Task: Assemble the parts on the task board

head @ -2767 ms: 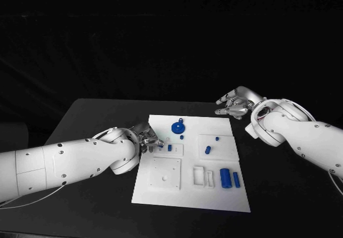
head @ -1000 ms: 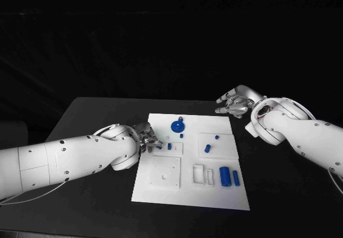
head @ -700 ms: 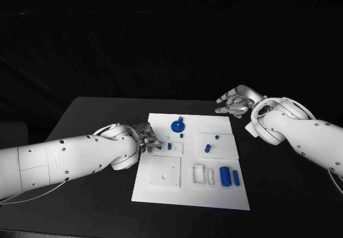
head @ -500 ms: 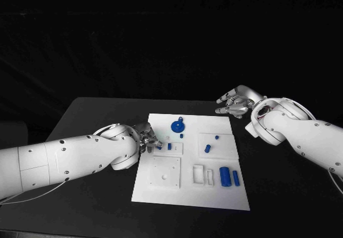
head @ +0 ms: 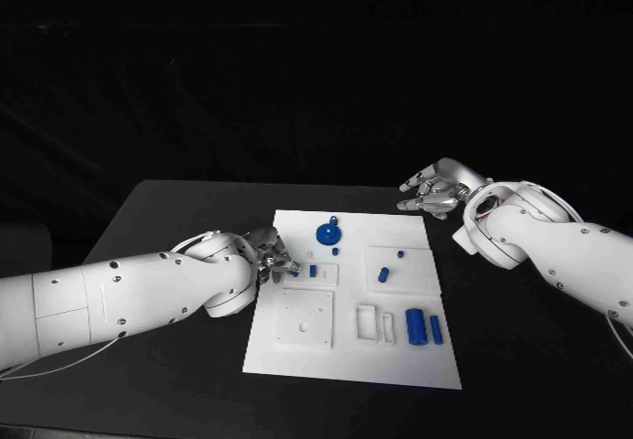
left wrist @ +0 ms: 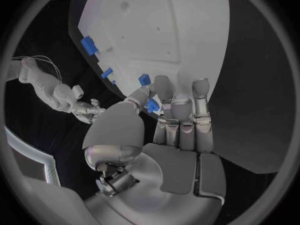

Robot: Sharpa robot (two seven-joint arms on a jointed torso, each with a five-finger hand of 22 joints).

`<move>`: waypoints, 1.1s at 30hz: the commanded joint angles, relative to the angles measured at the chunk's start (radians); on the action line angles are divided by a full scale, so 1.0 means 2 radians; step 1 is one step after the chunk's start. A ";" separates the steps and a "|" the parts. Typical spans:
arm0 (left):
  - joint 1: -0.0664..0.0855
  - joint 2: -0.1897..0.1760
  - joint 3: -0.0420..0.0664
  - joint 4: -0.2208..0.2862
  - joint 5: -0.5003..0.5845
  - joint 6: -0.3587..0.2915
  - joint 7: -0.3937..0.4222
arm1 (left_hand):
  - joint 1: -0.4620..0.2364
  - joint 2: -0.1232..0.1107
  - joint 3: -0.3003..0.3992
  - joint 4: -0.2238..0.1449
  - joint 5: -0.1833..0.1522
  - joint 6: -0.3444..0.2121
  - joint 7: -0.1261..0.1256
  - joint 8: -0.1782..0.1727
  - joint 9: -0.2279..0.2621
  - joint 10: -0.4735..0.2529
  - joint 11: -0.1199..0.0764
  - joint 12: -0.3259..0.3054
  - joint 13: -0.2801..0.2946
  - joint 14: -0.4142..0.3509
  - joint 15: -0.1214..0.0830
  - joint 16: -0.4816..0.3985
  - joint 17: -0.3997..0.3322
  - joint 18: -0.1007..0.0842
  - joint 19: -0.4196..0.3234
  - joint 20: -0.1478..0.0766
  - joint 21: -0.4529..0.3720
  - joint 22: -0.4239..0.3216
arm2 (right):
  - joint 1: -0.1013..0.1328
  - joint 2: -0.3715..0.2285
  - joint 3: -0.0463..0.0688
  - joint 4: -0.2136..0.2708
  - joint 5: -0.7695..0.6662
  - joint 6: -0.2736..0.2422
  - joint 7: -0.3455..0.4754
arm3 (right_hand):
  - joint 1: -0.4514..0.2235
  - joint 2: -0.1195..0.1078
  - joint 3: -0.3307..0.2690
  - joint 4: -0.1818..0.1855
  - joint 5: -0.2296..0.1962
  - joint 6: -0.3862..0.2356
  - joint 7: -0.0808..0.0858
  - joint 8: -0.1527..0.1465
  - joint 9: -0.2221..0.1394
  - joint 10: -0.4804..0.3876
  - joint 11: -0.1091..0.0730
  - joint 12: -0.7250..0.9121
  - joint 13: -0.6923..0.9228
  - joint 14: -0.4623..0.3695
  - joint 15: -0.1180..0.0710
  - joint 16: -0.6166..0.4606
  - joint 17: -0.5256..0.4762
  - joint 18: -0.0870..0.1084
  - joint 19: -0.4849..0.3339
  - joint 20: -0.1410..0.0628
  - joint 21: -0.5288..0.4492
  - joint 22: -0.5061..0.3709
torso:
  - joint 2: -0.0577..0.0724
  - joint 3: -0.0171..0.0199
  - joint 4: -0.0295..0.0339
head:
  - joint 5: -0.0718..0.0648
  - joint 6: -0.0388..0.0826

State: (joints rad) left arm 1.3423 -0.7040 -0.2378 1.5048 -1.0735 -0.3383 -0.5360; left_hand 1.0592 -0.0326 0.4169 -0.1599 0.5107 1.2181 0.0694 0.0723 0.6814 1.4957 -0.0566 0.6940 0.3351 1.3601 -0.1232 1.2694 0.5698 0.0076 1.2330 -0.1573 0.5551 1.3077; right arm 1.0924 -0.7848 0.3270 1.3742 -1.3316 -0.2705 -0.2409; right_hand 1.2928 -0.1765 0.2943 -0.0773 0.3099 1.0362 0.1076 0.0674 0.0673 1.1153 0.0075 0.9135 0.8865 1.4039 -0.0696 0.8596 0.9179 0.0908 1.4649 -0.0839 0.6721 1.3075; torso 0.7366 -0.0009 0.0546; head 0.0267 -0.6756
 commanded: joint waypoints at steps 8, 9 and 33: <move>-0.003 -0.003 -0.002 0.004 0.031 -0.045 0.019 | 0.005 -0.003 0.015 -0.010 0.003 0.085 -0.054 0.001 0.003 0.009 -0.019 0.004 0.001 0.010 -0.012 0.003 0.001 0.003 -0.001 -0.001 0.002 0.009 | 0.000 -0.001 0.000 0.000 -0.001 0.005 0.004 | -0.006 0.000 -0.001 0.002 0.003 0.004 0.001 -0.002 -0.001 0.002 -0.003 0.001 -0.001 0.003 0.001 -0.003 0.000 0.003 0.012 -0.001 -0.001 0.039 | 0.000 0.0002 0.0005 | 0.000 -0.001; -0.003 -0.003 -0.002 0.003 0.031 -0.045 0.019 | 0.005 -0.003 0.015 -0.010 0.003 0.085 -0.054 0.001 0.003 0.009 -0.019 0.004 0.001 0.010 -0.012 0.003 0.001 0.003 -0.001 -0.001 0.002 0.009 | 0.000 -0.001 0.000 0.000 -0.001 0.005 0.004 | -0.006 0.000 -0.001 0.002 0.003 0.004 0.001 -0.002 -0.001 0.002 -0.003 0.001 -0.001 0.003 0.001 -0.003 0.000 0.003 0.012 -0.001 -0.001 0.039 | 0.000 0.0004 0.0003 | 0.000 -0.001; -0.003 0.009 -0.002 -0.012 0.019 0.020 -0.011 | 0.008 -0.003 0.014 -0.008 -0.005 0.085 -0.054 0.002 0.008 0.009 -0.018 0.006 0.000 0.009 -0.011 0.004 0.003 0.002 -0.002 -0.001 0.000 0.010 | -0.001 0.000 0.000 0.000 -0.001 0.005 0.004 | -0.007 0.000 -0.001 0.003 0.004 0.004 0.001 -0.002 -0.001 0.002 -0.003 0.001 -0.001 0.003 0.001 -0.003 0.000 0.003 0.012 -0.001 -0.002 0.039 | 0.000 0.0006 0.0000 | 0.000 -0.003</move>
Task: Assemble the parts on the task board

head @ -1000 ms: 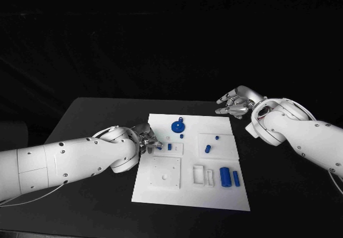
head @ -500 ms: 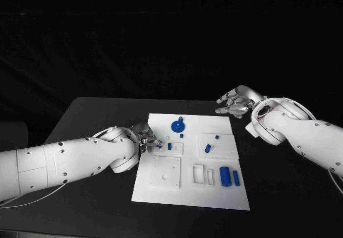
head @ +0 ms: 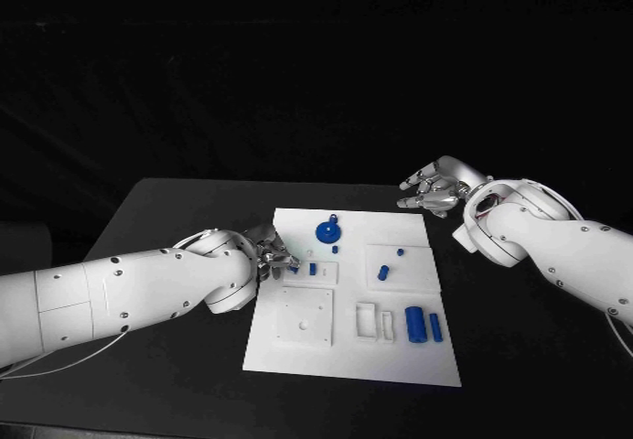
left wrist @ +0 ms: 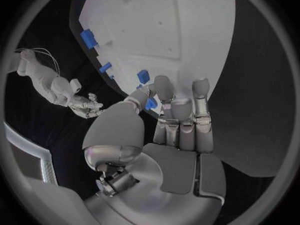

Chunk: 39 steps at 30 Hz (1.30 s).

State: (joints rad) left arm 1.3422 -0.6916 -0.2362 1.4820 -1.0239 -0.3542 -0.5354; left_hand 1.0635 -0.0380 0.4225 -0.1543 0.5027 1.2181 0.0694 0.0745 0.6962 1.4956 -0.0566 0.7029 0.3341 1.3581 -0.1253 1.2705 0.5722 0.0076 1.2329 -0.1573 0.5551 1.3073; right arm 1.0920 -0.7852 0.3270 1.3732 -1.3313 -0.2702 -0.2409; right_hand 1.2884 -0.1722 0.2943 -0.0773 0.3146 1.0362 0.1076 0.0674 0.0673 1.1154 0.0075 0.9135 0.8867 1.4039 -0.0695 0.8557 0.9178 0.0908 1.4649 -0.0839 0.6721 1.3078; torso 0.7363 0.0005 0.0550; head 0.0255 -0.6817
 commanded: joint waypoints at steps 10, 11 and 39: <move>-0.003 0.006 -0.003 -0.002 -0.021 0.037 -0.014 | 0.007 -0.002 0.009 -0.009 -0.003 0.082 -0.055 0.011 -0.003 0.009 -0.018 0.009 0.003 0.011 -0.010 0.010 0.013 0.003 -0.002 0.000 0.002 0.010 | 0.000 0.000 0.000 0.000 -0.001 0.005 0.004 | -0.005 -0.002 -0.001 0.003 0.002 0.004 0.001 -0.002 -0.001 0.002 -0.003 0.001 -0.001 0.003 0.001 -0.002 0.000 0.003 0.012 -0.001 -0.002 0.039 | 0.000 -0.0003 -0.0002 | 0.000 0.000; -0.003 0.006 -0.003 -0.002 -0.022 0.038 -0.014 | 0.008 -0.002 0.009 -0.008 -0.003 0.081 -0.055 0.014 -0.008 0.009 -0.018 0.009 0.003 0.010 -0.010 0.010 0.013 0.003 -0.002 0.000 0.002 0.010 | 0.000 0.000 0.000 0.000 -0.001 0.005 0.004 | -0.005 -0.002 -0.001 0.003 0.002 0.004 0.001 -0.002 -0.001 0.002 -0.003 0.001 -0.001 0.003 0.000 -0.002 0.000 0.003 0.012 -0.001 -0.002 0.039 | 0.000 -0.0002 -0.0001 | 0.000 0.000; -0.003 0.004 -0.003 -0.002 -0.056 0.056 -0.024 | 0.022 -0.010 -0.005 -0.007 -0.026 0.073 -0.058 0.059 -0.043 0.009 -0.020 0.024 0.010 0.014 -0.009 0.024 0.037 0.004 -0.002 0.002 0.007 0.010 | 0.000 0.001 0.000 -0.001 -0.001 0.006 0.004 | -0.006 -0.002 -0.002 0.004 0.003 0.005 0.001 -0.002 -0.001 0.002 -0.003 0.001 -0.001 0.003 0.000 -0.002 0.000 0.003 0.012 -0.001 -0.004 0.039 | 0.000 -0.0005 0.0000 | 0.001 -0.001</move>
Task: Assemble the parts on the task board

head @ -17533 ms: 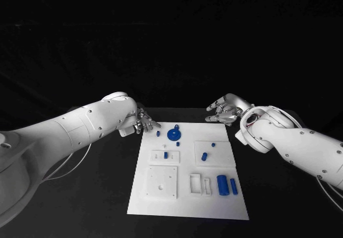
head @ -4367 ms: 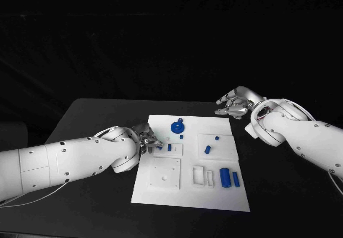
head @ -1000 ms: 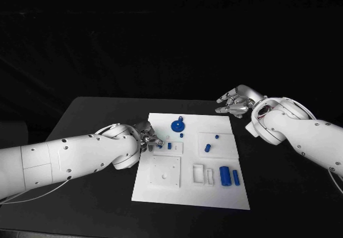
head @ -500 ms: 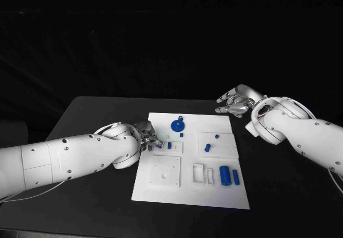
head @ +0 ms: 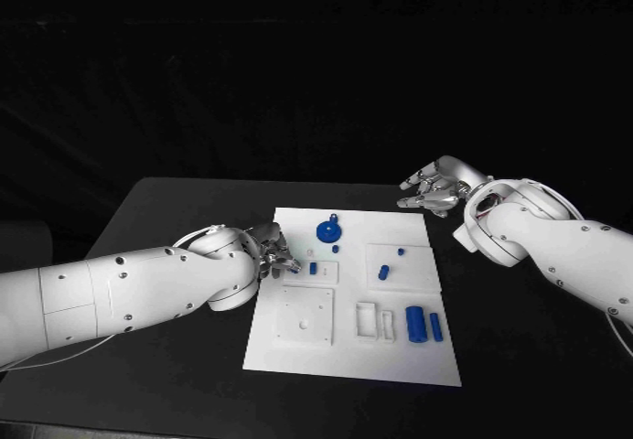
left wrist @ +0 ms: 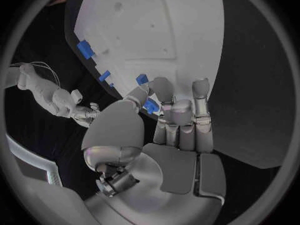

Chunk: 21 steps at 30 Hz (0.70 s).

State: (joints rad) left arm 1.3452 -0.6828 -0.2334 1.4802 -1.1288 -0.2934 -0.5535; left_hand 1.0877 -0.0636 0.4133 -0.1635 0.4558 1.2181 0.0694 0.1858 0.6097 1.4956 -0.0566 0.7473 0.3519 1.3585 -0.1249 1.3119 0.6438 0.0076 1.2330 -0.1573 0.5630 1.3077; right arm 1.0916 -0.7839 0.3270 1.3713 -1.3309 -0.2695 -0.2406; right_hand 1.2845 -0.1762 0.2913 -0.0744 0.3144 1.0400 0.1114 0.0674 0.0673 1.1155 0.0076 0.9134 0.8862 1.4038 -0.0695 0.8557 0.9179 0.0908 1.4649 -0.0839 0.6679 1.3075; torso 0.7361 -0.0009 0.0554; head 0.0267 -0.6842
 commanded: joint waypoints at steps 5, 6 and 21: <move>-0.004 0.000 -0.004 -0.001 -0.006 0.027 -0.016 | 0.010 0.004 -0.001 -0.002 -0.005 0.073 -0.058 0.004 0.001 0.009 -0.020 0.004 0.002 0.015 -0.009 0.005 0.005 0.004 -0.003 0.003 0.003 0.010 | 0.000 0.000 0.000 0.000 -0.001 0.005 0.004 | -0.004 0.000 -0.001 0.002 0.003 0.003 -0.001 -0.002 -0.001 0.002 -0.003 0.001 -0.001 0.003 0.000 -0.002 0.000 0.003 0.012 -0.001 -0.002 0.039 | 0.000 0.0002 -0.0002 | 0.000 0.000; -0.004 0.000 -0.004 -0.001 -0.007 0.027 -0.016 | 0.011 0.004 -0.001 -0.002 -0.005 0.073 -0.058 0.005 0.001 0.009 -0.020 0.004 0.002 0.015 -0.009 0.006 0.006 0.005 -0.003 0.003 0.004 0.010 | 0.000 0.000 0.000 0.000 -0.001 0.005 0.004 | -0.004 0.000 -0.001 0.002 0.003 0.003 -0.001 -0.002 -0.001 0.002 -0.003 0.001 -0.001 0.003 0.000 -0.002 0.000 0.003 0.012 -0.001 -0.002 0.039 | 0.000 0.0003 -0.0002 | 0.000 0.000; -0.004 0.003 -0.004 -0.002 -0.005 0.039 -0.014 | -0.001 0.019 0.000 0.001 -0.008 0.076 -0.060 0.010 0.006 0.008 -0.021 0.014 0.010 0.017 -0.008 0.013 0.019 0.008 -0.004 0.007 0.008 0.010 | -0.001 0.001 0.000 -0.001 -0.001 0.006 0.005 | -0.004 0.000 -0.001 0.002 0.003 0.003 -0.001 -0.002 -0.001 0.002 -0.003 0.001 -0.001 0.003 0.000 -0.002 0.000 0.003 0.012 -0.001 -0.002 0.039 | 0.000 0.0005 -0.0004 | 0.000 0.000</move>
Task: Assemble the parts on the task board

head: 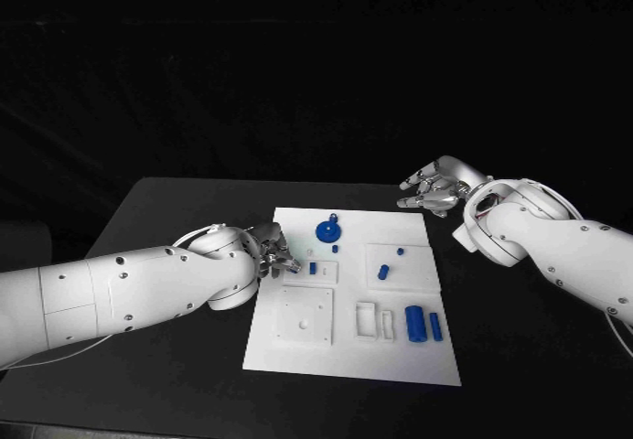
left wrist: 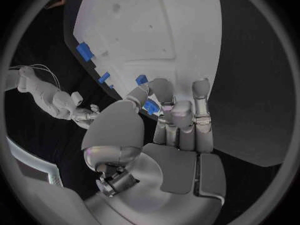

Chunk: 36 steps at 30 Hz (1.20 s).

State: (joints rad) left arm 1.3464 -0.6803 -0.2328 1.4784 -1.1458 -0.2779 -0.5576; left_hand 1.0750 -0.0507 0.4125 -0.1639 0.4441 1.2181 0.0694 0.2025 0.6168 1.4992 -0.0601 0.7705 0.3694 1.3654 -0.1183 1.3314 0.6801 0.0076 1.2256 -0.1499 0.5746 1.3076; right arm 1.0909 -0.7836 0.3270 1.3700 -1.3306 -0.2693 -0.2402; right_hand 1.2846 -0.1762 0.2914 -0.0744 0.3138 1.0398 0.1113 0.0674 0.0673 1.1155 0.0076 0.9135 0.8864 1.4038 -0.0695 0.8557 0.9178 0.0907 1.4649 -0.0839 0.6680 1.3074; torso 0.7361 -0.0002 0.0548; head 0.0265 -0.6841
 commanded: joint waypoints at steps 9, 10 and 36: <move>-0.005 0.005 -0.004 -0.002 0.006 0.035 -0.008 | -0.003 0.024 -0.001 0.005 -0.019 0.080 -0.062 0.004 0.006 0.006 -0.020 0.008 0.006 0.015 -0.010 0.007 0.010 0.009 -0.001 0.006 0.003 0.010 | -0.001 0.001 0.000 0.000 -0.001 0.006 0.005 | -0.004 0.000 -0.001 0.002 0.003 0.003 -0.001 -0.002 -0.001 0.002 -0.003 0.001 -0.001 0.003 0.000 -0.002 0.000 0.003 0.012 -0.001 -0.002 0.039 | 0.000 -0.0002 0.0002 | 0.000 -0.001; -0.005 0.005 -0.004 -0.002 0.006 0.035 -0.008 | -0.004 0.026 -0.002 0.005 -0.025 0.080 -0.062 0.005 0.008 0.006 -0.020 0.008 0.008 0.015 -0.011 0.007 0.011 0.009 -0.001 0.006 0.003 0.010 | -0.001 0.001 0.000 0.000 -0.001 0.006 0.005 | -0.004 0.000 -0.001 0.002 0.003 0.003 -0.001 -0.002 -0.001 0.002 -0.003 0.001 -0.001 0.003 0.000 -0.002 0.000 0.003 0.012 -0.001 -0.002 0.039 | 0.000 -0.0002 0.0001 | 0.001 -0.001; -0.005 0.011 -0.004 -0.005 0.011 0.044 -0.003 | -0.008 0.015 -0.019 0.021 -0.036 0.078 -0.063 0.006 0.004 0.006 -0.020 0.002 0.019 0.014 -0.011 0.003 0.007 0.008 -0.001 0.006 0.001 0.010 | -0.003 0.002 0.000 -0.002 -0.001 0.005 0.005 | -0.005 0.000 0.001 0.003 0.008 0.003 -0.001 -0.002 -0.001 0.002 -0.003 0.001 -0.001 0.003 0.000 -0.002 0.000 0.004 0.013 -0.002 -0.003 0.039 | 0.000 0.0002 -0.0001 | 0.001 -0.003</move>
State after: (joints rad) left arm 1.3496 -0.6667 -0.2315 1.4628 -1.1457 -0.2527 -0.5626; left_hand 1.0576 -0.0121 0.3725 -0.1282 0.3784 1.2181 0.0694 0.2179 0.6282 1.4991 -0.0601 0.7753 0.4062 1.3785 -0.1226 1.3400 0.6935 0.0076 1.2258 -0.1429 0.5784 1.3073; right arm 1.0863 -0.7814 0.3270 1.3669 -1.3304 -0.2687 -0.2393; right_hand 1.2846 -0.1763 0.2914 -0.0744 0.3235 1.0398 0.1112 0.0674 0.0673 1.1155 0.0076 0.9135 0.8857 1.4038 -0.0695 0.8557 0.9178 0.0909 1.4649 -0.0839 0.6680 1.3073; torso 0.7361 -0.0004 0.0551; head 0.0283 -0.6890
